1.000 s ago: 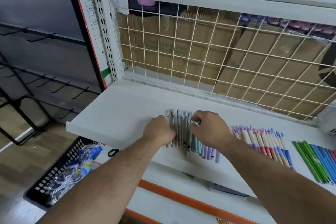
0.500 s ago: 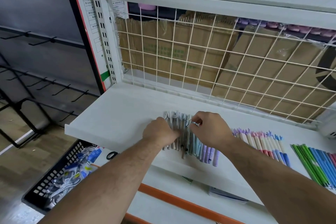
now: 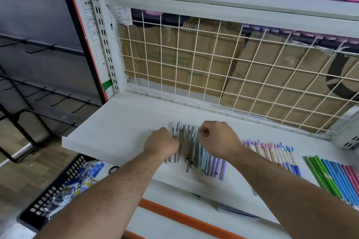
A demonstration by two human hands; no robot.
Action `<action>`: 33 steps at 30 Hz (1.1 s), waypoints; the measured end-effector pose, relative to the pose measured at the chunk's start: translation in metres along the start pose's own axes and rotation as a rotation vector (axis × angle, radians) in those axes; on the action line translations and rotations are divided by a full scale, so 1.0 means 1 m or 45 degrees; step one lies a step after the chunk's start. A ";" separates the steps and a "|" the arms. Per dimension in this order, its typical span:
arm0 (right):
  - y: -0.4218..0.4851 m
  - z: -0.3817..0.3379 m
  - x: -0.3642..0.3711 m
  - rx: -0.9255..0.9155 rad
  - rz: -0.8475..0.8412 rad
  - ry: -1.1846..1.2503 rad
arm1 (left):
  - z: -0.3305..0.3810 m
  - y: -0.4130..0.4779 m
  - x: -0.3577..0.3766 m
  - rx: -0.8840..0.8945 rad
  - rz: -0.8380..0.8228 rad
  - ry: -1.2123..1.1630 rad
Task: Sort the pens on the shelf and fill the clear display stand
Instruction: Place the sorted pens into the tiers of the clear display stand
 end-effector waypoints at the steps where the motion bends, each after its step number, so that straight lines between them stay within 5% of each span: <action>1: 0.000 -0.006 0.004 -0.005 -0.024 -0.028 | -0.001 0.001 0.000 -0.008 -0.007 0.003; 11: 0.020 -0.034 0.051 0.119 -0.251 0.004 | -0.007 0.005 0.002 -0.116 -0.068 -0.055; 33: 0.035 -0.039 0.071 0.240 -0.328 0.336 | -0.009 0.006 0.005 -0.212 -0.145 -0.310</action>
Point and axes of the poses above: each hand's wrist, its own y-axis towards the middle knuckle, its own x-axis out of the palm, z = x × y, the point moved 8 cm from there along y, towards the middle knuckle, and after that the axes turned 8 degrees about -y, right-handed, at the moved point
